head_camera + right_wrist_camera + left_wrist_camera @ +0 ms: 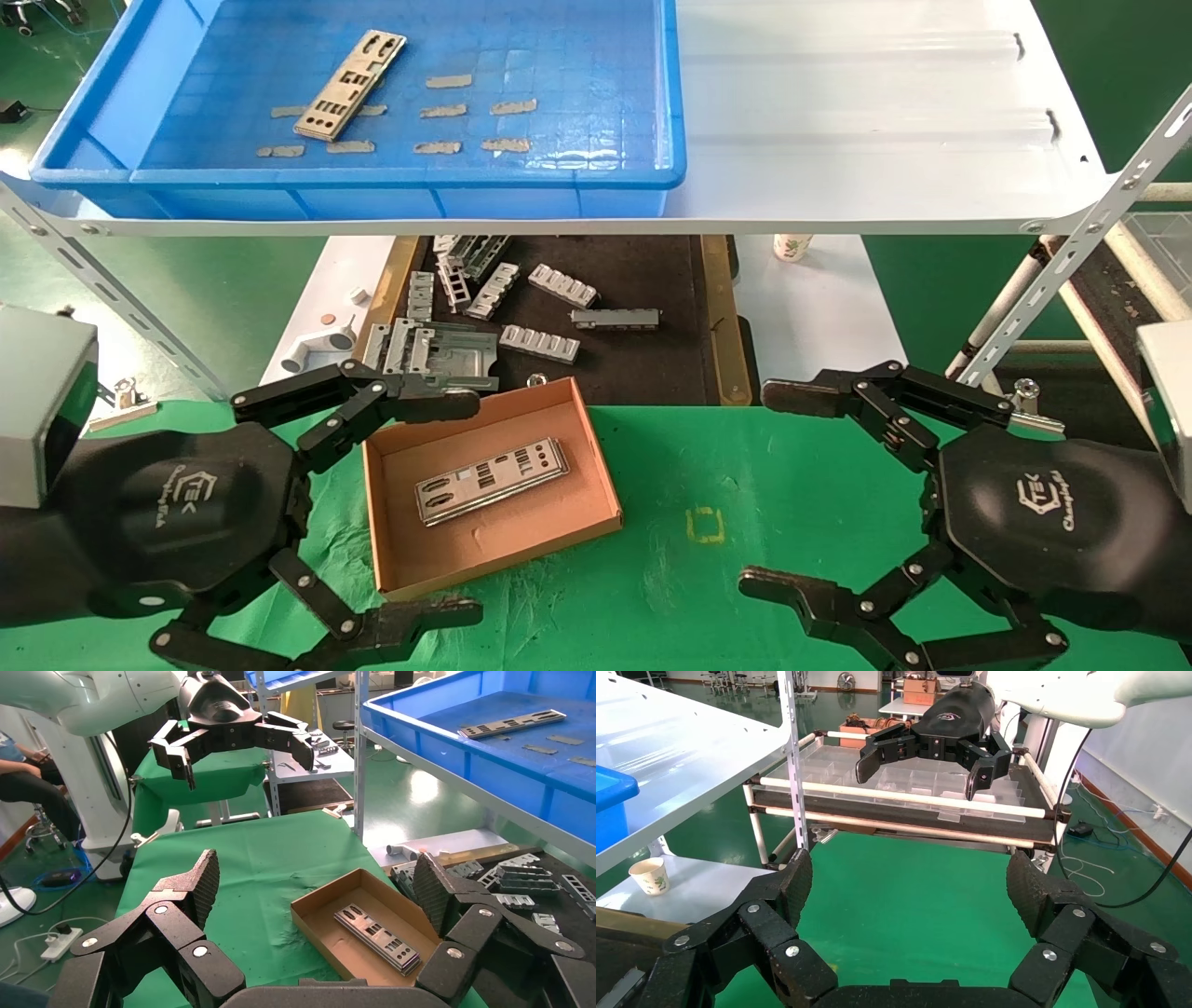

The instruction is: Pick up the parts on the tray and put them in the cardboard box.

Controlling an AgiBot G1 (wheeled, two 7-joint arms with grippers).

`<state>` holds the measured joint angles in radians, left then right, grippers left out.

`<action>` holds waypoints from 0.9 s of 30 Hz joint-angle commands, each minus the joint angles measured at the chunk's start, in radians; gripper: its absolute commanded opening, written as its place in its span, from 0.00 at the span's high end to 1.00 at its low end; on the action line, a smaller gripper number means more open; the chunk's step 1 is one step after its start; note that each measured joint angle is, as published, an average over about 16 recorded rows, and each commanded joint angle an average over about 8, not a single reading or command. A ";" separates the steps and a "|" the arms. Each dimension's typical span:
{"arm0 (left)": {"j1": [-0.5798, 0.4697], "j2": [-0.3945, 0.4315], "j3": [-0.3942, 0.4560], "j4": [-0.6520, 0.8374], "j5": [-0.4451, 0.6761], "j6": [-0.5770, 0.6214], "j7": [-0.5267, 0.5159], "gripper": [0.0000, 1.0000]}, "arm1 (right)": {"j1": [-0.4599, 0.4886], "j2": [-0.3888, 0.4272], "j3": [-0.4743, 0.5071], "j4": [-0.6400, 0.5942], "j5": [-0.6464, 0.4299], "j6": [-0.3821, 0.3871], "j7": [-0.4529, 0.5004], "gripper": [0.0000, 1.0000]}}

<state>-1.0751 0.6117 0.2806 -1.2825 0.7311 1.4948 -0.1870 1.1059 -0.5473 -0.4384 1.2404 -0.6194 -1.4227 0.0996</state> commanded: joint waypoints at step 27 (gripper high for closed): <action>0.000 0.000 0.000 0.000 0.000 0.000 0.000 0.00 | 0.000 0.000 0.000 0.000 0.000 0.000 0.000 0.00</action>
<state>-1.0751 0.6117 0.2806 -1.2825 0.7311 1.4948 -0.1870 1.1059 -0.5473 -0.4384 1.2404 -0.6194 -1.4227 0.0996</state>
